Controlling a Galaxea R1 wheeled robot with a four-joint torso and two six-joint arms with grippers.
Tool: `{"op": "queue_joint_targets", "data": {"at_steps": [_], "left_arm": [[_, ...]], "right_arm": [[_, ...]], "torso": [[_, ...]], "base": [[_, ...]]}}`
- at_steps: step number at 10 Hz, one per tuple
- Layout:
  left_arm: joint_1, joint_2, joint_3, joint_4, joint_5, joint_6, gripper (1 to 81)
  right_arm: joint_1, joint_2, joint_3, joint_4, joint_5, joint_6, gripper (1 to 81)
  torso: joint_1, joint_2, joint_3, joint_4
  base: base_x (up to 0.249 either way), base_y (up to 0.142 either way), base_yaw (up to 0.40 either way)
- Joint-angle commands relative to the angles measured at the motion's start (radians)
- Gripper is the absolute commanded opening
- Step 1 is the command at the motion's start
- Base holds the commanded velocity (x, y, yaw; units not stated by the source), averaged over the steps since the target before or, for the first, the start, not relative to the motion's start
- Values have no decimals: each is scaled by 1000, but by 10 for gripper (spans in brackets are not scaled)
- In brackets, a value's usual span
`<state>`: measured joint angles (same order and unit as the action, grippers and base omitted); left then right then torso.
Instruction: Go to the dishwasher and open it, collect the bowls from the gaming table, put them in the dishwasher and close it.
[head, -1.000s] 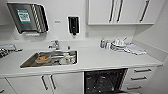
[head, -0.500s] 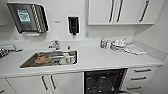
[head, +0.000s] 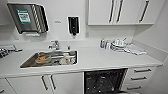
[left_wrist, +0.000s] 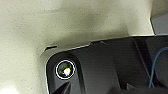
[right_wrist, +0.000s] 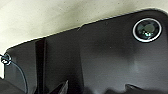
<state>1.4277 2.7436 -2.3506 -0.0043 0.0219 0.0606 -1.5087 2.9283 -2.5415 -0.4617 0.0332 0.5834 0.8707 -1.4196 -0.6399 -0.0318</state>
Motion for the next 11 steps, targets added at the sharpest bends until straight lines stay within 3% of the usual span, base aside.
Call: {"op": "queue_joint_targets", "data": {"at_steps": [1,5,7,9,11], "left_arm": [[-29,27,-48,0,52,11,811],[-17,87,-136,-2,52,13,811],[-16,93,-144,-2,52,15,811],[-16,94,-144,-2,52,15,811],[-16,94,-144,0,52,15,811]], "right_arm": [[55,29,-29,-9,-52,-4,811],[49,129,-190,-8,-53,0,811],[43,134,-196,-3,-52,6,811],[41,136,-187,-3,-50,6,811],[41,136,-184,-5,-50,4,811]], "torso": [[-64,99,0,0],[-138,213,0,0],[-182,281,0,0],[-226,350,70,0],[-261,405,90,0]], "base": [[0,0,0],[0,0,0],[0,0,0],[0,0,0],[0,0,0]]}}
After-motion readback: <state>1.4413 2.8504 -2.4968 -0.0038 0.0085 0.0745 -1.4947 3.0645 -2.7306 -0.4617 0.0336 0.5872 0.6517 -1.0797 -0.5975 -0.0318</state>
